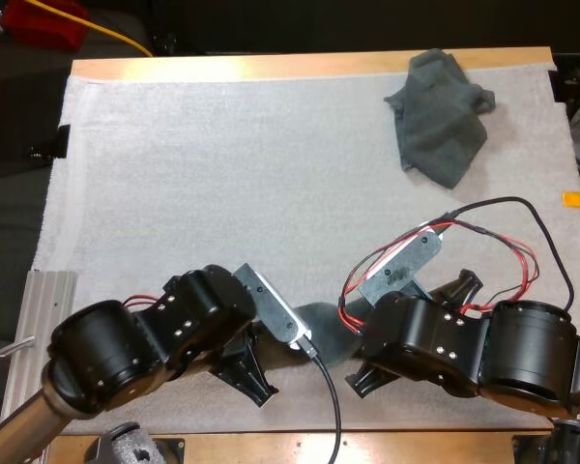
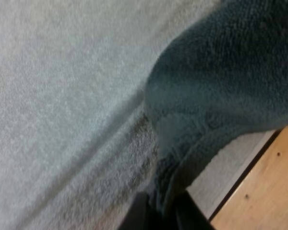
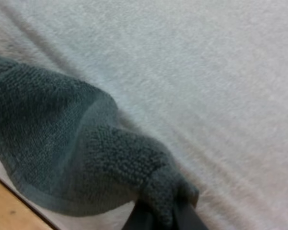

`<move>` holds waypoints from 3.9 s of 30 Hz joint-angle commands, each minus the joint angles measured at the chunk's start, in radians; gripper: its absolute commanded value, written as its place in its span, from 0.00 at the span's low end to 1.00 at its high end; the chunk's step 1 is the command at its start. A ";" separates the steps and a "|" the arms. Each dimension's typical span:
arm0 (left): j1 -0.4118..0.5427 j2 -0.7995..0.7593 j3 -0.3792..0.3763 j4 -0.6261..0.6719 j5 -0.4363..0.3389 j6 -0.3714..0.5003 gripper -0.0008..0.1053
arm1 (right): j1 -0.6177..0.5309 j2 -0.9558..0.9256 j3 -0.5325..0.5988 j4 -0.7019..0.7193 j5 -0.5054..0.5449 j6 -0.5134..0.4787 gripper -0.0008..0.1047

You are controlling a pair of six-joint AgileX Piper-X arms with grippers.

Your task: Pick towel from pile, fold and stack

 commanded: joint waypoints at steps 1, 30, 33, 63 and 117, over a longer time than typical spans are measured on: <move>-0.004 -0.015 -0.011 0.028 -0.005 -0.018 0.05 | 0.002 -0.012 -0.008 0.056 -0.006 0.019 0.02; 0.070 0.106 0.114 -0.048 -0.121 0.048 0.05 | -0.186 0.023 0.228 -0.100 -0.040 0.031 0.02; 0.146 0.121 0.114 -0.102 -0.087 0.102 0.05 | -0.241 0.049 0.228 -0.135 -0.050 -0.002 0.02; 0.678 0.472 0.114 -0.548 0.437 0.226 0.05 | -0.697 0.341 0.228 -0.540 -0.405 -0.011 0.02; 0.876 0.523 0.109 -0.670 0.758 0.014 0.66 | -0.863 0.372 0.231 -0.735 -0.648 0.139 0.67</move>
